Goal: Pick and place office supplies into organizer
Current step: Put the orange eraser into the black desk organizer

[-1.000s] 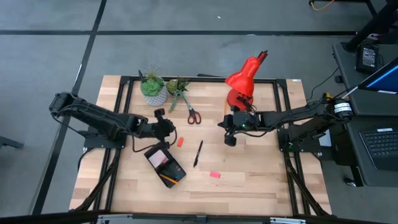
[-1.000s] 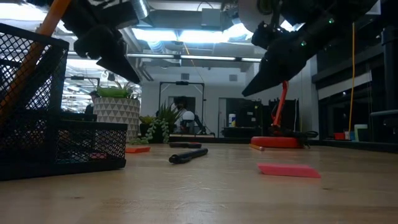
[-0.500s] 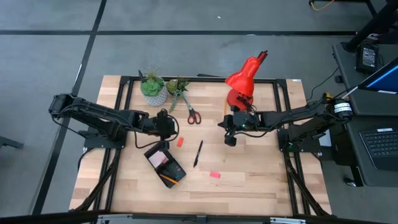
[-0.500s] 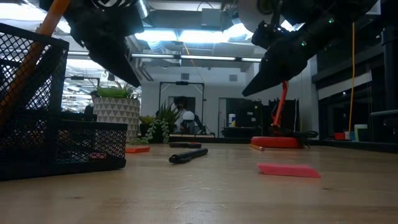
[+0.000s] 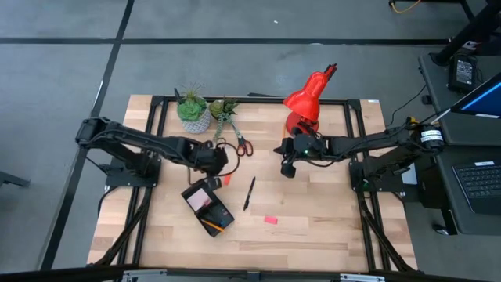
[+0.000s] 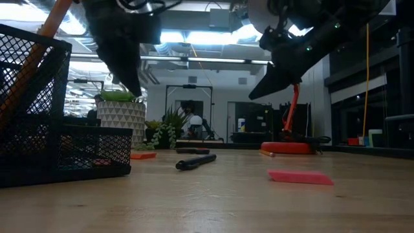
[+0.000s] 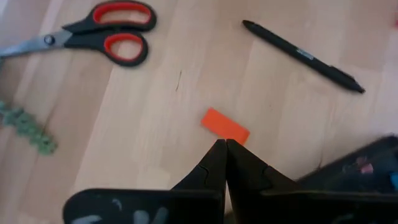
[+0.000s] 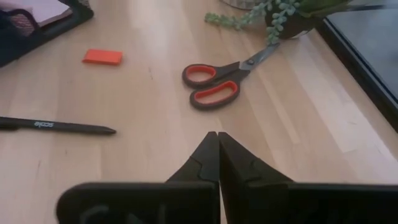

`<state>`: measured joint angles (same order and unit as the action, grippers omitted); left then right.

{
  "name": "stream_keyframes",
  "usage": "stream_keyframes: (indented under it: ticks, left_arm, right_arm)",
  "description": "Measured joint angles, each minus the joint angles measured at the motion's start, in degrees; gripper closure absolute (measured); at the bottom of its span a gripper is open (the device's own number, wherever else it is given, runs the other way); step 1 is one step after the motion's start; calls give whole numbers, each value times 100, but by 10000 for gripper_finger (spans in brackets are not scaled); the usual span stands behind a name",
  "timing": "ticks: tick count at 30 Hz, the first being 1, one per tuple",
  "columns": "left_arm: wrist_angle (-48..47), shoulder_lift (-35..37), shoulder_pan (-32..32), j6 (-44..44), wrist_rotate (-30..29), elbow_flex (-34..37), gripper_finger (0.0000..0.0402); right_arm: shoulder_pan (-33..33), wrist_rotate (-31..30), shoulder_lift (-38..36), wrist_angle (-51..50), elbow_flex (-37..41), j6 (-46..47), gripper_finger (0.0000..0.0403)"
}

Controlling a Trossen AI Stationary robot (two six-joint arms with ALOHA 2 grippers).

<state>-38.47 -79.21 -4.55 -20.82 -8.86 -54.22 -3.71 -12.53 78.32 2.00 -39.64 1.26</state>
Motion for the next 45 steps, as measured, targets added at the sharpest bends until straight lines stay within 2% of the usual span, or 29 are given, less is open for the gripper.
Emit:
stream_keyframes:
  ticks: [4,13,18,32,38,45]
  left_arm:
    - [-244,-328,72,-553,157,-327,400]
    - [-378,-948,135,-967,224,-726,385]
    - [-368,-1204,260,-998,667,-721,354]
    - [22,-1694,306,-2133,684,-714,255]
    - [229,-1917,306,-2485,535,-714,232]
    - [294,-2297,272,-3083,402,-714,226]
  right_arm:
    - [-68,0,0,-4,0,-20,402]
    - [-133,0,1,-6,0,-172,402]
    - [-133,0,2,-9,0,-173,402]
    - [-133,4,2,-33,0,-323,402]
    - [-130,9,2,-105,0,-326,402]
    - [-112,15,4,-299,0,-328,402]
